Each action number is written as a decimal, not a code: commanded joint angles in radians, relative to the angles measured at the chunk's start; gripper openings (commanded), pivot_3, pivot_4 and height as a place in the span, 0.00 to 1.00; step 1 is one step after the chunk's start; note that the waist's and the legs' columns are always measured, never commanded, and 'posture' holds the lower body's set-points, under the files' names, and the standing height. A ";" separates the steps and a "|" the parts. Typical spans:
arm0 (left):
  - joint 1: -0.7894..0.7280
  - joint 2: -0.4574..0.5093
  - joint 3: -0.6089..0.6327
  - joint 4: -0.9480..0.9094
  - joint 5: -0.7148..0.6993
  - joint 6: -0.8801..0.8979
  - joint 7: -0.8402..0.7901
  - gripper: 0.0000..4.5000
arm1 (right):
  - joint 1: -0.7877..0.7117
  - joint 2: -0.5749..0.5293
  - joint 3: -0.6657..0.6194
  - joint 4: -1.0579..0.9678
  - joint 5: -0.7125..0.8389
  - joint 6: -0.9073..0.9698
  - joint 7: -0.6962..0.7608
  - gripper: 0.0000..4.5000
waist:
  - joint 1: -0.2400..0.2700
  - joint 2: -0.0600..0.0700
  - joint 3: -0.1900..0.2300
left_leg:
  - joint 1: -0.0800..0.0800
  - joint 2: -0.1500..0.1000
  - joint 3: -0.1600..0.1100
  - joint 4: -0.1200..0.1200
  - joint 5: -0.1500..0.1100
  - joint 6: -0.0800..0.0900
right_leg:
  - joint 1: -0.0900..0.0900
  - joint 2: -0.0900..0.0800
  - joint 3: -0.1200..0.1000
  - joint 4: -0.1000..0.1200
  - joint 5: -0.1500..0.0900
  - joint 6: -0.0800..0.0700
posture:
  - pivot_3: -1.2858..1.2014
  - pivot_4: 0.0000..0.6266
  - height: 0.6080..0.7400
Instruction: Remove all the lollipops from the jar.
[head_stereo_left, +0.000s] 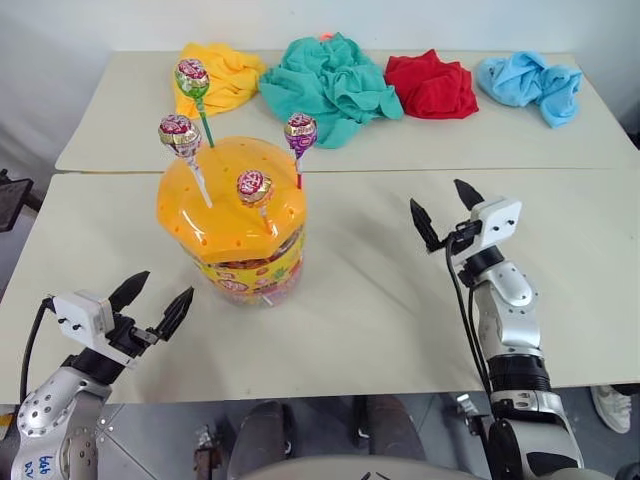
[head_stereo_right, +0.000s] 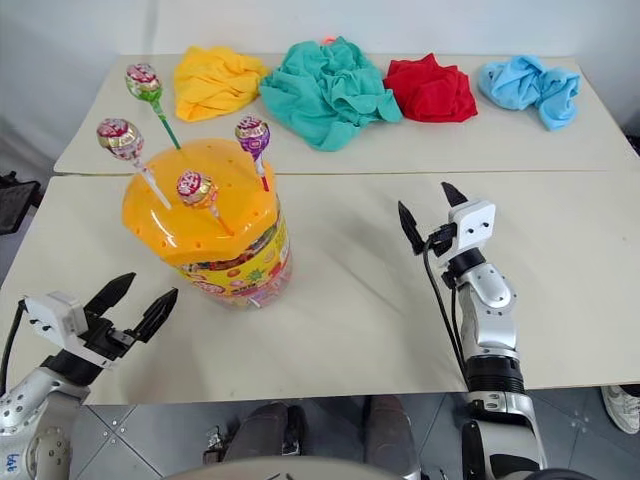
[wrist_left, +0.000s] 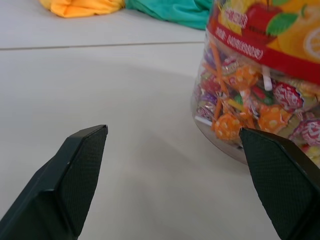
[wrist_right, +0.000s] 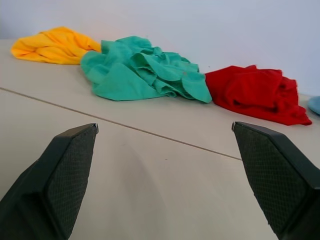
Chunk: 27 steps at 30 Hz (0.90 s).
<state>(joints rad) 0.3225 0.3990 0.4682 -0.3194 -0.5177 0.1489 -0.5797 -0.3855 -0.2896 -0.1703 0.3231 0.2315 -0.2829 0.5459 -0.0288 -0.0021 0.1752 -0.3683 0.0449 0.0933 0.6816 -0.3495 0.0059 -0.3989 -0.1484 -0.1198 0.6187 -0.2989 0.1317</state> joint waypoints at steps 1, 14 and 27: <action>0.001 0.016 0.013 -0.004 0.054 -0.030 0.034 0.99 | 0.001 -0.025 -0.007 -0.052 0.057 0.020 0.054 1.00 | 0.000 0.000 0.000 | 0.000 0.000 0.000 0.000 0.000 0.000 | 0.000 0.000 0.000 0.000 0.000 0.000 | 0.52 0.24 1.00; -0.242 0.471 0.334 0.291 -0.538 0.369 -0.414 0.99 | 0.224 -0.341 -0.105 -0.856 0.748 0.531 0.341 1.00 | 0.020 0.001 0.001 | 0.000 0.002 0.000 0.000 -0.002 0.000 | 0.000 0.001 -0.002 -0.001 -0.001 -0.001 | 0.52 0.24 1.00; -0.899 0.424 -0.053 0.418 -0.518 0.516 -0.457 0.99 | 0.165 -0.127 -0.021 -1.031 0.650 0.458 0.065 1.00 | 0.027 -0.002 0.001 | -0.002 -0.005 0.005 0.001 -0.002 -0.003 | -0.002 0.002 -0.001 0.002 0.000 -0.001 | 0.52 0.24 1.00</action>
<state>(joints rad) -0.5413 0.8255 0.4370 0.0899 -1.0532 0.6680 -1.0142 -0.2241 -0.4206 -0.1933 -0.6698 0.9140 0.2062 0.6187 -0.0021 -0.0040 0.1764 -0.3702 0.0393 0.0992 0.6829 -0.3513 0.0026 -0.4014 -0.1464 -0.1212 0.6205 -0.2992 0.1311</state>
